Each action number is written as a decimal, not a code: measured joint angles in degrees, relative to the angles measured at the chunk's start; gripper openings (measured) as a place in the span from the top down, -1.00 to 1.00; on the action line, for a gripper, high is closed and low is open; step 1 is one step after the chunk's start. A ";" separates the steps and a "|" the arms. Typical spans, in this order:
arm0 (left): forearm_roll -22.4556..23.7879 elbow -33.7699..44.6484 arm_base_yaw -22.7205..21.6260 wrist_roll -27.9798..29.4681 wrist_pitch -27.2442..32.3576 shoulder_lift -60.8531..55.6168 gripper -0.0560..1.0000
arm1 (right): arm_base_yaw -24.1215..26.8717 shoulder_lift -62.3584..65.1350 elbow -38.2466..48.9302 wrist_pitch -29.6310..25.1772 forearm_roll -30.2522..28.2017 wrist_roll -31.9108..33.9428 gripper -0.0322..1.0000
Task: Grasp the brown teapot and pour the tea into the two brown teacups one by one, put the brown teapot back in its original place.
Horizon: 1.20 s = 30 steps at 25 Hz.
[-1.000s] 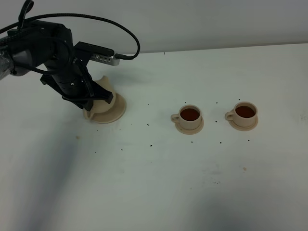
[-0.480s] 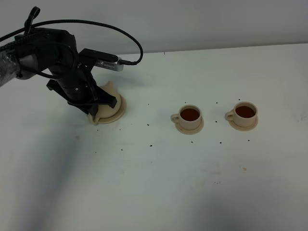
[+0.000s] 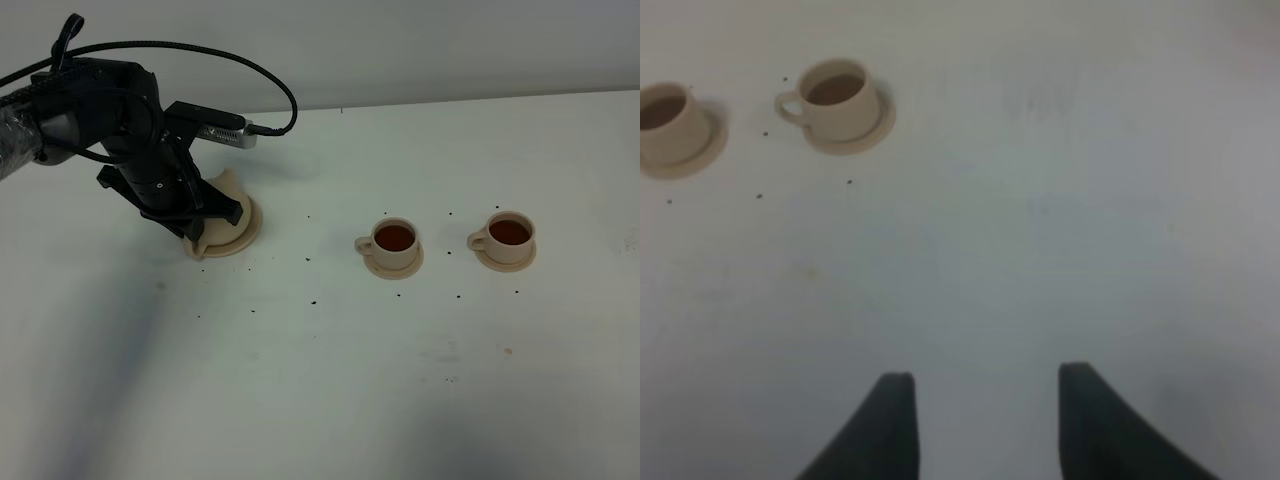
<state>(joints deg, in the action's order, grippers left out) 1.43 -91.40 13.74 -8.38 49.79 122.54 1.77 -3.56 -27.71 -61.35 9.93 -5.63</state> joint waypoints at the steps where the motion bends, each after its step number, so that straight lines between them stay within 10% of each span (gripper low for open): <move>1: 0.00 0.00 0.00 0.00 0.13 0.00 0.65 | 0.00 0.00 0.00 0.00 0.00 0.00 0.28; 18: -0.06 0.00 0.00 0.00 2.28 -0.05 0.62 | 0.00 0.00 0.00 0.00 0.00 0.00 0.28; 30: 0.76 0.00 0.00 0.00 4.08 -0.34 -0.03 | 0.00 0.00 0.00 0.00 0.00 0.00 0.28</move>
<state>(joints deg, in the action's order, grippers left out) 2.19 -91.40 13.74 -8.38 53.87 122.20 1.77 -3.56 -27.71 -61.35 9.93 -5.63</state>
